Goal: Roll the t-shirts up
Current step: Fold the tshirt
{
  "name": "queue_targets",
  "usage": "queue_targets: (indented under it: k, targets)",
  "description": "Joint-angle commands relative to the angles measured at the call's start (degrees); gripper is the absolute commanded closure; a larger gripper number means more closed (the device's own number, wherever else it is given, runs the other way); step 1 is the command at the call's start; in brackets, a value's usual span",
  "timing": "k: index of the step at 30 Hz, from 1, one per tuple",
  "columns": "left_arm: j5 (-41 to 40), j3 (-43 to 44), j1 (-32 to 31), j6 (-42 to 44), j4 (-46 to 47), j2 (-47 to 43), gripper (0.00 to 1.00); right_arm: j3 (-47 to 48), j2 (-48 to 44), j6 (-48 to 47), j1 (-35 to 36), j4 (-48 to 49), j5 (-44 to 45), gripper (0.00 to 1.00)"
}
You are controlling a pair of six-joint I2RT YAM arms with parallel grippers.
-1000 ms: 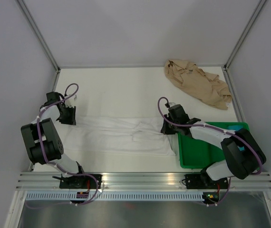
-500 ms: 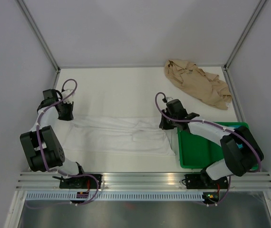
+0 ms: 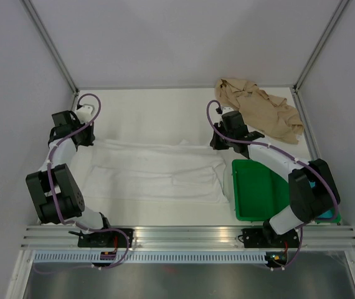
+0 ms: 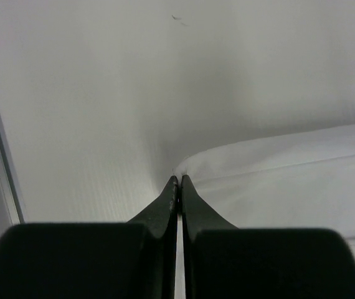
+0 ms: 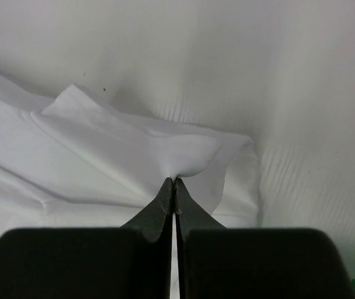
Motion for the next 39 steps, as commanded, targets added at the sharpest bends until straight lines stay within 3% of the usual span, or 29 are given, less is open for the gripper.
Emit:
queue_targets:
  k: [1,12,18,20,24,30,32,39]
  targets:
    - [3.37,-5.73,0.79,2.86,5.17,-4.48,0.98,-3.95,-3.55,1.34,0.28,-0.37,-0.95,1.0]
    - [7.14,-16.98,5.62,7.17,4.82,-10.02,0.98,-13.71,-7.69,5.39,2.38,3.33,-2.1,1.0]
    - [8.46,-18.05,7.47,8.84,2.98,-10.47,0.96,-16.09,-7.95,6.62,3.61,4.56,-2.01,1.0]
    - [9.87,-18.05,8.78,10.16,-0.16,-10.82,0.93,-17.14,-7.87,7.49,4.23,5.96,-2.01,1.0]
    - [18.54,-17.0,12.56,15.6,-6.85,-12.57,0.69,-18.2,-8.04,7.85,4.58,6.67,-2.01,1.0]
    - [24.98,-12.95,14.15,14.13,-11.0,-16.09,0.54,-18.38,-7.95,7.76,4.76,7.37,-2.18,1.0]
    - [23.51,-11.29,12.23,12.63,-11.0,-15.66,0.53,-18.38,-7.95,7.5,4.76,7.55,-2.36,1.0]
    - [3.03,-9.7,-0.86,5.77,-4.32,-10.65,0.51,-18.64,-7.6,6.97,4.76,7.9,-2.53,1.0]
